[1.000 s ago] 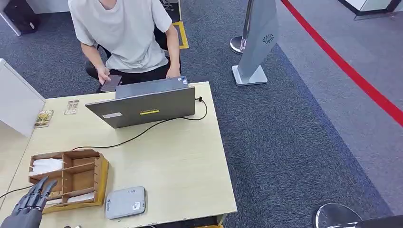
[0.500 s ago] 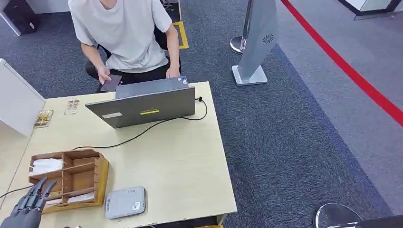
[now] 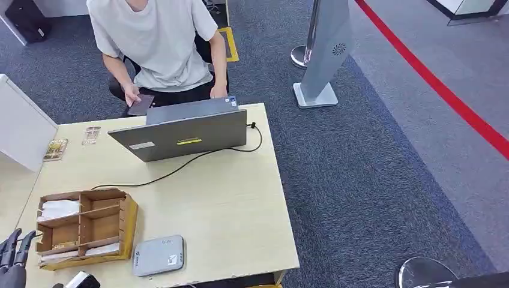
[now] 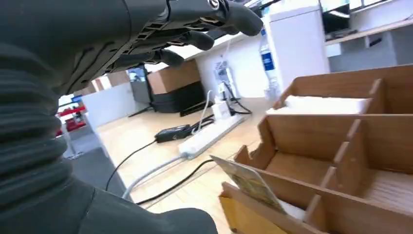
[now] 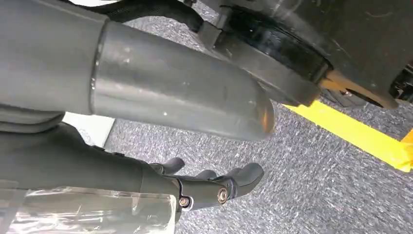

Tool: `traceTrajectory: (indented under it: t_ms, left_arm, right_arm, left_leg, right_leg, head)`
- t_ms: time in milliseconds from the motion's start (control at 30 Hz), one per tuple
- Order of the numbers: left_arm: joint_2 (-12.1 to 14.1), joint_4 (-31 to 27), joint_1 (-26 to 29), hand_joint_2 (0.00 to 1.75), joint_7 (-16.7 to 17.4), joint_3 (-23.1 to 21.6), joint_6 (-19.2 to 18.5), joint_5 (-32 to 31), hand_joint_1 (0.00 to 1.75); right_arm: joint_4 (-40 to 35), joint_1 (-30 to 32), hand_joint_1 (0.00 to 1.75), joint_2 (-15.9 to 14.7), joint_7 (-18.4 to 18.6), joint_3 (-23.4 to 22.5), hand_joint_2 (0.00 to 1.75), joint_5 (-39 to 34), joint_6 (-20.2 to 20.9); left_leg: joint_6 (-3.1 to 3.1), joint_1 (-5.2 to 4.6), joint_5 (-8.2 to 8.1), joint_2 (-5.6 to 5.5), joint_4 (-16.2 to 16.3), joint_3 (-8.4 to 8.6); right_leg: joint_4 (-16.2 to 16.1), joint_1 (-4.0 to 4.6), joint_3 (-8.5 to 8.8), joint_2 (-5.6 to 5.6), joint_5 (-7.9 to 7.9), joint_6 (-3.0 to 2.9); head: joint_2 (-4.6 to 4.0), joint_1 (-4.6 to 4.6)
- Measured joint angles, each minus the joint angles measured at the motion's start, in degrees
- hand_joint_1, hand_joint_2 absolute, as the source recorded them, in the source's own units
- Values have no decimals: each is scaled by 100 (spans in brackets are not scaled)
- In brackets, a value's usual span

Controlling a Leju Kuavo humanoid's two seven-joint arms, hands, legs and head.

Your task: Pass the card to the sensor for recognition and then transmit it.

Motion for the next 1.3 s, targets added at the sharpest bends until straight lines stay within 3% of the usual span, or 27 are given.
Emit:
traceTrajectory:
  t_ms: [233, 867, 1133, 1300]
  left_arm:
    - [-256, 136, 64, 175, -72, 298, -7, -98, 0]
    - [-531, 241, 76, 175, -164, 540, 39, -238, 0]
    - [-927, 780, -432, 175, -761, 551, 111, -608, 0]
    - [-1130, 1017, -644, 175, -853, 547, 129, -656, 0]
  right_arm:
    - [0, -42, 0, 0, 11, 74, 0, 2, -15]
    - [2, -71, 0, 0, -6, 118, 0, 2, -15]
    - [65, -140, 0, 0, -158, 129, 0, 17, 151]
    - [138, -140, 0, 2, -249, 129, 0, 17, 195]
  left_leg:
    - [-2, 0, 1, -3, 0, -1]
    - [-2, 0, 1, -3, 0, -1]
    - [-5, 0, 4, -14, 1, 1]
    - [-4, 0, 6, -16, 2, 2]
  right_leg:
    - [0, 0, 1, -3, 0, 0]
    - [0, 0, 1, -4, 0, 0]
    - [0, 0, 5, -11, 2, -1]
    - [0, 0, 5, -11, 3, -2]
  head:
    - [0, 0]
    - [0, 0]
    - [0, 0]
    - [0, 0]
